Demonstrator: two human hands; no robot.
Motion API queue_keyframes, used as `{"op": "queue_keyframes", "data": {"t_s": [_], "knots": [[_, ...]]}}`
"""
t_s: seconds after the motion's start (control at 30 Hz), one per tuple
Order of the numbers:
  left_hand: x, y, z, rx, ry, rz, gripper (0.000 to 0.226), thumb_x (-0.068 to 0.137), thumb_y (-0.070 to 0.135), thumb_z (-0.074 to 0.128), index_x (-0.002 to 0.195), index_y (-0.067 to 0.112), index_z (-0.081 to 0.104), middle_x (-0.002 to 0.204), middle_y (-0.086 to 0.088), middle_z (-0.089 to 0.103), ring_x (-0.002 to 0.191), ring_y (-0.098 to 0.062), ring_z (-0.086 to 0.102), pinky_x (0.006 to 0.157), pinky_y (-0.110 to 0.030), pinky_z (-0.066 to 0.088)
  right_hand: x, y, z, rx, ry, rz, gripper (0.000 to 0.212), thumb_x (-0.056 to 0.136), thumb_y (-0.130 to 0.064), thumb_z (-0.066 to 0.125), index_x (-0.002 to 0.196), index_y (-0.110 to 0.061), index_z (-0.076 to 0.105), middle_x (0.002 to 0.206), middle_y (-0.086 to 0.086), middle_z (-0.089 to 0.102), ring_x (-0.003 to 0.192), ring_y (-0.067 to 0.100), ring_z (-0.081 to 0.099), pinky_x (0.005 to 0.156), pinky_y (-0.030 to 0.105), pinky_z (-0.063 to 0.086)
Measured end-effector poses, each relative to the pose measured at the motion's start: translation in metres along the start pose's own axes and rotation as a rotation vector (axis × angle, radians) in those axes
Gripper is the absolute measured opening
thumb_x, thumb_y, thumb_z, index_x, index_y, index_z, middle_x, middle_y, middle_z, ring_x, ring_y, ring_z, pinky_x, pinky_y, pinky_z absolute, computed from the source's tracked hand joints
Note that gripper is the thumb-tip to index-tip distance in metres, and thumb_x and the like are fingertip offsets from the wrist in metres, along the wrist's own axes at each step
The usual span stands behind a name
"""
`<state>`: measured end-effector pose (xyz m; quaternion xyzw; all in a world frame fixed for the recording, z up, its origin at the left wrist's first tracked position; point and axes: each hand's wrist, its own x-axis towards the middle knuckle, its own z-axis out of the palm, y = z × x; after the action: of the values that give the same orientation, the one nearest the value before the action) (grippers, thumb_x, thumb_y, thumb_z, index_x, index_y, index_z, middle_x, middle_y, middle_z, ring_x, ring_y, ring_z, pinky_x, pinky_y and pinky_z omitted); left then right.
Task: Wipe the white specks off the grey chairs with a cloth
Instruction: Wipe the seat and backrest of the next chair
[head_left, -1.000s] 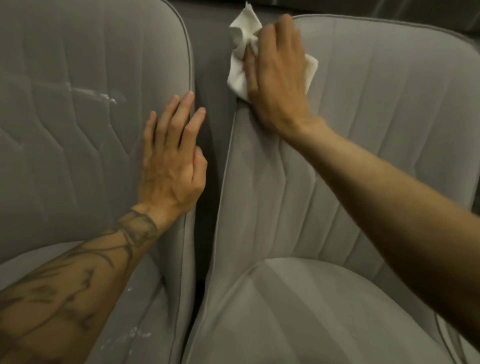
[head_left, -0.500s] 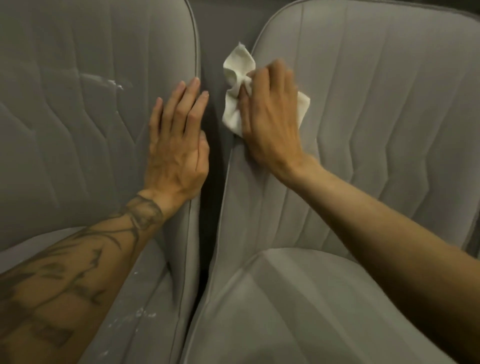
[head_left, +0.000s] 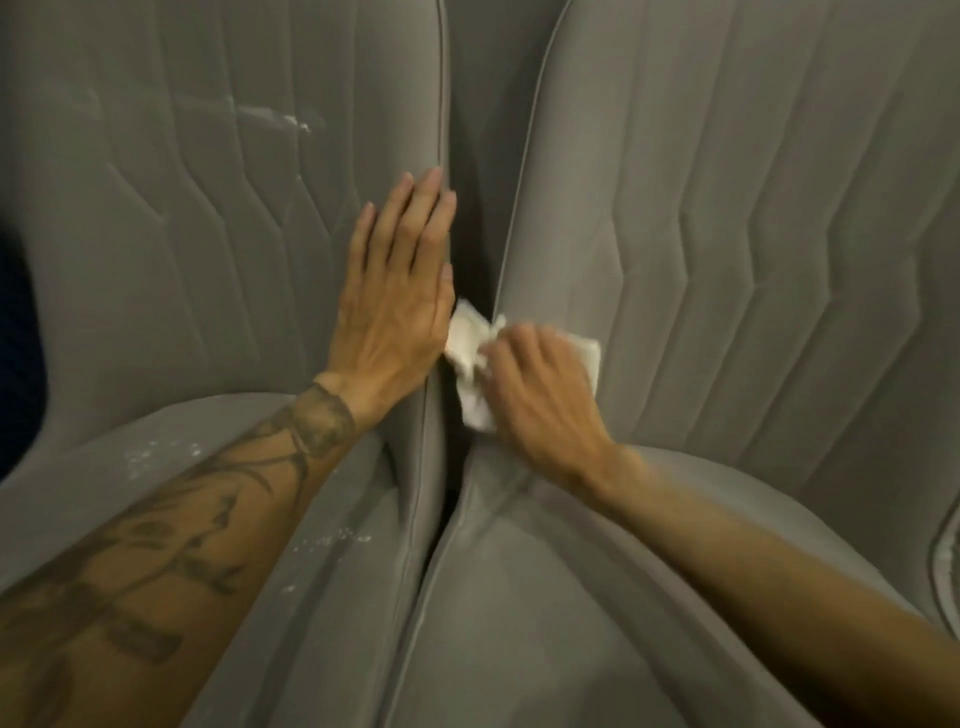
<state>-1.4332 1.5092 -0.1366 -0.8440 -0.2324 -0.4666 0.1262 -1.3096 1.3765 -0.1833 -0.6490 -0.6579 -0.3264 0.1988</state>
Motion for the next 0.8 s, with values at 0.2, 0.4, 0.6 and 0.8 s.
{"op": "queue_keyframes", "data": {"t_s": [0.2,0.4,0.6,0.8], "knots": [[-0.058,-0.002,-0.015,-0.031,-0.171,-0.051,0.066,0.105,0.021,0.045,0.165,0.009,0.021,0.174,-0.009,0.017,0.162,-0.024,0.015,0.131,-0.050,0.013,-0.036,-0.030,0.007,0.160,-0.233,0.047,0.029,0.105,-0.027,0.036,0.108,-0.008,0.058,0.115,0.016,0.054,0.094,0.030,0.047,0.087,0.043,0.040],[-0.096,0.001,-0.036,-0.055,-0.338,-0.086,0.072,0.101,0.019,0.052,0.165,0.010,0.022,0.173,-0.009,0.018,0.159,-0.024,0.023,0.130,-0.048,0.019,-0.082,-0.064,-0.012,0.479,-0.564,0.093,0.030,0.107,-0.035,0.027,0.101,-0.016,0.050,0.108,0.001,0.046,0.091,0.014,0.038,0.091,0.033,0.037],[-0.143,-0.016,-0.052,-0.144,-0.497,-0.081,0.069,0.102,0.020,0.054,0.165,0.013,0.025,0.172,-0.006,0.023,0.150,-0.024,0.036,0.126,-0.045,0.029,-0.087,-0.086,-0.024,0.492,-0.545,0.068,0.032,0.107,-0.033,0.032,0.094,-0.011,0.050,0.100,0.005,0.047,0.088,0.020,0.044,0.089,0.034,0.037],[-0.169,-0.050,-0.078,-0.185,-0.727,-0.099,0.055,0.109,0.037,0.043,0.160,0.020,0.038,0.167,-0.005,0.034,0.150,-0.024,0.037,0.123,-0.039,0.024,-0.080,-0.114,-0.019,0.307,-0.461,0.415,0.024,0.105,-0.023,0.038,0.091,-0.008,0.050,0.097,0.013,0.050,0.090,0.028,0.046,0.090,0.047,0.040]]}}
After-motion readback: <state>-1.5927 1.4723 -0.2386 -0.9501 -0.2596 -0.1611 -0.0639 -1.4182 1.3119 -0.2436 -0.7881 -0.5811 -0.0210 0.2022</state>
